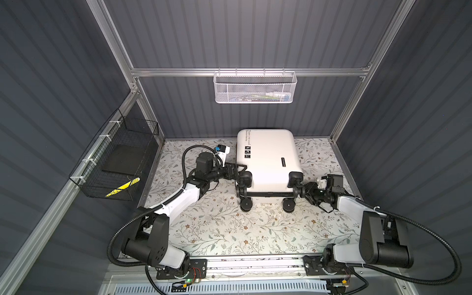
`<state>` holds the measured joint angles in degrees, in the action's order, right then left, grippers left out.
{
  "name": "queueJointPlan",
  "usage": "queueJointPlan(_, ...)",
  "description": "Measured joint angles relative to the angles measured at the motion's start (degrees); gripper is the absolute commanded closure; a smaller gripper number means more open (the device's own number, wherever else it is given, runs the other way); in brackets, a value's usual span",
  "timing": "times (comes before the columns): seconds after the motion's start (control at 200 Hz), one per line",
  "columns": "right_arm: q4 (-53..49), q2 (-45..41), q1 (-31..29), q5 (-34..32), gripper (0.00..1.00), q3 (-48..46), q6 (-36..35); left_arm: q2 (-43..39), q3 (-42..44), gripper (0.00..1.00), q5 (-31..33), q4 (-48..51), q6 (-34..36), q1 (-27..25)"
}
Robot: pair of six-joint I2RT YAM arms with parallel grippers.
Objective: Pack the luggage
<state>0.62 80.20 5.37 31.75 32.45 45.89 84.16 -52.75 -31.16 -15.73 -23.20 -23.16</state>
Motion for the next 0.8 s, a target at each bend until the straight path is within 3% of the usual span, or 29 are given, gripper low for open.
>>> queueJointPlan(0.425, 3.1, 8.2, -10.1, -6.5, 0.47, 7.0, 7.1, 0.0, 0.0, 0.00, 5.0, -0.7, 0.1, 1.9)
queueJointPlan(0.8, 1.9, 9.3, -10.2, -7.7, 0.47, 10.1, 6.2, -1.6, 2.6, 0.00, 7.9, -1.9, -0.3, 2.3)
